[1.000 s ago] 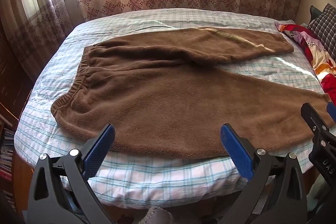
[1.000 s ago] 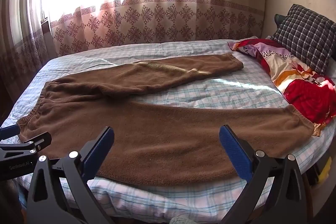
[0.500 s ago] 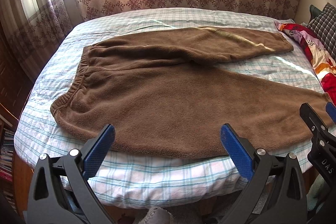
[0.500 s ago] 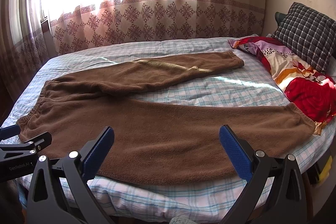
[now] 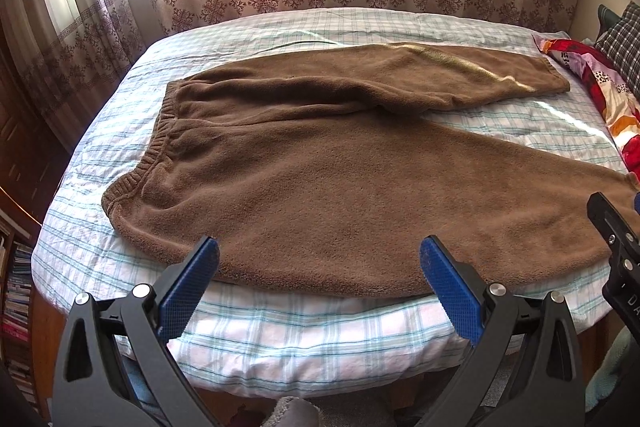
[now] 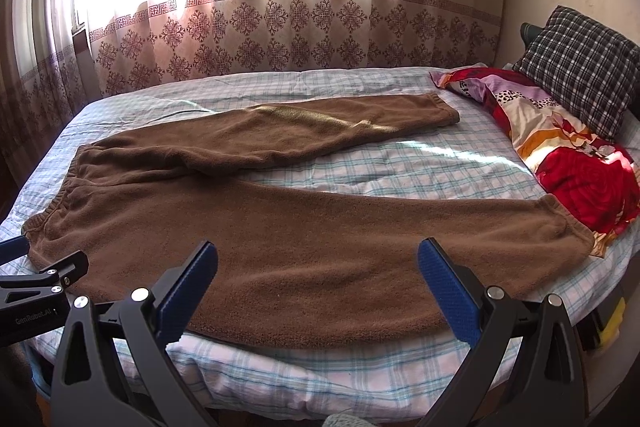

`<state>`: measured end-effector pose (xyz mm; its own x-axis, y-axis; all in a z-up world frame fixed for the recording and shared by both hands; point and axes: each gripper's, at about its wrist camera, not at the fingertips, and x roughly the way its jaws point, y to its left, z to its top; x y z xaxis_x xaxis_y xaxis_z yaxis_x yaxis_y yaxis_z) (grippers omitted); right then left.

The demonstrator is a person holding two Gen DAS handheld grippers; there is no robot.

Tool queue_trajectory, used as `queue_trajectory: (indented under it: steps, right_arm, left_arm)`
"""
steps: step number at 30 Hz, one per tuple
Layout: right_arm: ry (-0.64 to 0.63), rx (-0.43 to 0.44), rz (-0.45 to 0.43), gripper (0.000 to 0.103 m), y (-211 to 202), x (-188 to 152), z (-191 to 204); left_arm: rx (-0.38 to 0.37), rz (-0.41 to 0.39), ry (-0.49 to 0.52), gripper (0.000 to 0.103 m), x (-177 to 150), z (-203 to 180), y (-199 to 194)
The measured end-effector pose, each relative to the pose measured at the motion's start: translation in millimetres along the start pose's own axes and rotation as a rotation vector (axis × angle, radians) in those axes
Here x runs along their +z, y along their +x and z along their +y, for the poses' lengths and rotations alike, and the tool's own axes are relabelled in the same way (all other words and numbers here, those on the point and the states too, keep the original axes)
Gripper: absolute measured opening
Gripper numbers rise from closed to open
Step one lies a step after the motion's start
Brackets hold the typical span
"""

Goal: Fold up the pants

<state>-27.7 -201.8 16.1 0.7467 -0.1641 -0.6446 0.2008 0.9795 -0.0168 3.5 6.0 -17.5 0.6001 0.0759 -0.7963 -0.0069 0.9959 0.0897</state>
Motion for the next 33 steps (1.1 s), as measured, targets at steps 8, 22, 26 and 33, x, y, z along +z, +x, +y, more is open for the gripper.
queue_trajectory:
  steps: [8,22,26,33]
  right_arm:
    - [0.008,-0.007,0.041,0.098,15.8,-0.9,-3.5]
    - [0.041,-0.029,0.13,0.098,49.7,-9.7,-16.7]
    - [0.047,-0.043,0.153,0.098,58.1,-10.5,-17.8]
    - [0.055,-0.063,0.173,0.098,76.2,0.7,-16.6]
  left_arm:
    - [-0.031,0.024,0.014,0.101,6.7,-5.5,15.3]
    - [-0.049,0.096,0.045,0.101,10.3,-22.1,49.4]
    - [-0.057,0.113,0.047,0.101,12.9,-21.3,58.5]
    - [-0.058,0.135,0.037,0.101,24.8,-16.4,76.1]
